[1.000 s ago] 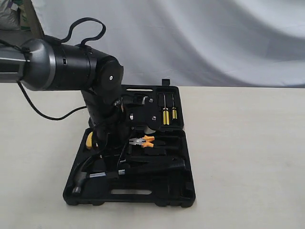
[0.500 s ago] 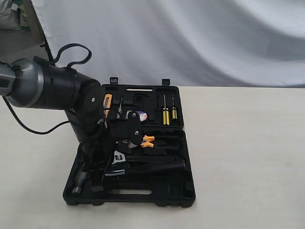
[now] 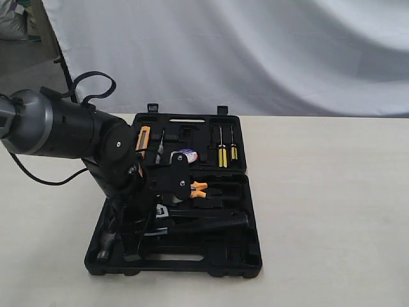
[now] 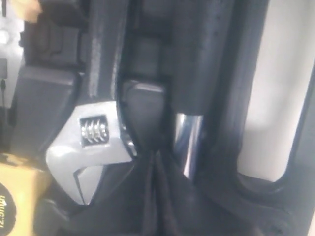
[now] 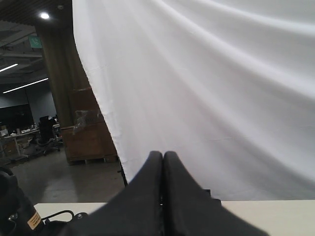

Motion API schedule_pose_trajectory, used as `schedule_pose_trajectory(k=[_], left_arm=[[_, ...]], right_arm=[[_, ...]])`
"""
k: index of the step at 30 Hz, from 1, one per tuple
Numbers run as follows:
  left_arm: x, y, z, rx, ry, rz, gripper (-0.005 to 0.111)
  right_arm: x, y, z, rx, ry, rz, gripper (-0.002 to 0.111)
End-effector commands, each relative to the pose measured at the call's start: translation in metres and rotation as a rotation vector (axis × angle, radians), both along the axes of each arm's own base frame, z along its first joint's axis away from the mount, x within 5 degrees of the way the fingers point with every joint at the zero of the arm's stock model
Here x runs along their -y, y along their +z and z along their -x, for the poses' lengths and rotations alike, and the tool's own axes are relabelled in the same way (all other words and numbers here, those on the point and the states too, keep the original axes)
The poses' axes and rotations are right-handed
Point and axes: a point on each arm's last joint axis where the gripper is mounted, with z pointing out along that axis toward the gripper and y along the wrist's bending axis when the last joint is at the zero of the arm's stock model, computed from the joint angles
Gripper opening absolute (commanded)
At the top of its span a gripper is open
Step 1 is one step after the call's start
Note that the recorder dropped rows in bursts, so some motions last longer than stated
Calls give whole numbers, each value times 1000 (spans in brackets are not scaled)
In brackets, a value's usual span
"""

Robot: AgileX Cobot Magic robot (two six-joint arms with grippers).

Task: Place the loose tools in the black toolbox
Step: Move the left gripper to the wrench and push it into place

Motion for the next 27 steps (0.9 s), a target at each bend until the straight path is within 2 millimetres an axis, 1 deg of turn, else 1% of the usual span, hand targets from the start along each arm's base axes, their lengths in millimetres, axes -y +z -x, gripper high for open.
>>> schedule_pose_trajectory(k=[1, 6, 8, 12, 17, 24, 27], left_arm=[[2, 9, 0, 13, 7, 21, 1], [1, 31, 1, 64, 9, 47, 1], [1, 34, 2, 64, 12, 53, 1], [0, 31, 5, 31, 9, 40, 1], [3, 18, 5, -15, -1, 45, 1], [5, -24, 1, -105, -6, 5, 1], [5, -34, 1, -126, -9, -6, 1]], right_arm=[[1, 0, 1, 15, -5, 9, 0], [0, 0, 1, 14, -4, 10, 0], [0, 0, 1, 14, -4, 10, 0], [0, 0, 1, 14, -4, 10, 0], [0, 0, 1, 14, -4, 10, 0], [0, 0, 1, 14, -4, 10, 0], [0, 0, 1, 14, -4, 10, 0]])
